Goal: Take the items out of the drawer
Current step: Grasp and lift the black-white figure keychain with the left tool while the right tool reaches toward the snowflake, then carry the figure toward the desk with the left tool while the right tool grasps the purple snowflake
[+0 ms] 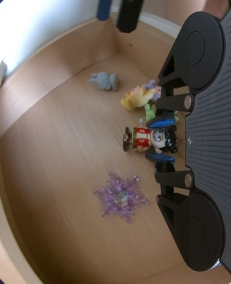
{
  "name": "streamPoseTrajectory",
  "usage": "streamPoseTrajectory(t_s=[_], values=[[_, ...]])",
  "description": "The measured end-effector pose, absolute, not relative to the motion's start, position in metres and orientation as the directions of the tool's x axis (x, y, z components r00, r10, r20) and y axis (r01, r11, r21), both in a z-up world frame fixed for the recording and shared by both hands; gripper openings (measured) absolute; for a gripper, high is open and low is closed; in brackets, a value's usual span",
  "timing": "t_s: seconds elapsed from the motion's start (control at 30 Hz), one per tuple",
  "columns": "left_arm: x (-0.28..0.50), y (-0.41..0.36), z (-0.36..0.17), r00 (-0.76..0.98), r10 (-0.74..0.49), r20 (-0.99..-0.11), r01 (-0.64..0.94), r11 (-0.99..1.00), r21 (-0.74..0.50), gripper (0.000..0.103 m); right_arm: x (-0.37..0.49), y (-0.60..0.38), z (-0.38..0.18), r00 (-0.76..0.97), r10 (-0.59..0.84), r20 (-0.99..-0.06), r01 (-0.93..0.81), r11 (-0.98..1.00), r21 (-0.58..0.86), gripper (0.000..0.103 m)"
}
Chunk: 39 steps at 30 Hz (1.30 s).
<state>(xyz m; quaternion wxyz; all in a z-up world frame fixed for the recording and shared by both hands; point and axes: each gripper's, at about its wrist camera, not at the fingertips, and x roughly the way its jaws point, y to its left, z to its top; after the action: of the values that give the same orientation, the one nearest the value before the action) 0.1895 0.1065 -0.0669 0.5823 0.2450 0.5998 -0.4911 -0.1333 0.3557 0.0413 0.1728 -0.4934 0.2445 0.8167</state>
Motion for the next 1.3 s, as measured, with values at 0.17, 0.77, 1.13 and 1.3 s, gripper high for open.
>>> streamPoseTrajectory(t_s=[0.17,0.77,1.13,1.3], values=[[0.202,0.118,-0.062,-0.230,-0.277,-0.933,0.816,0.468,-0.340,0.034,-0.139,0.355,0.042,-0.458,0.049,-0.888,-0.501,-0.839,0.213,0.091],[0.250,0.280,0.047,0.095,-0.487,-0.868,0.574,0.740,-0.352,0.034,-0.300,0.269,-0.022,-0.346,-0.246,-0.905,0.055,-0.969,0.242,0.097],[0.251,0.292,0.034,0.073,-0.478,-0.876,0.545,0.754,-0.366,0.034,-0.308,0.236,-0.033,-0.302,-0.099,-0.948,0.167,-0.985,0.050,0.059],[0.245,0.282,0.034,0.028,-0.486,-0.874,0.592,0.712,-0.377,0.034,-0.293,0.241,-0.009,-0.355,-0.096,-0.930,0.128,-0.990,0.053,0.059]])
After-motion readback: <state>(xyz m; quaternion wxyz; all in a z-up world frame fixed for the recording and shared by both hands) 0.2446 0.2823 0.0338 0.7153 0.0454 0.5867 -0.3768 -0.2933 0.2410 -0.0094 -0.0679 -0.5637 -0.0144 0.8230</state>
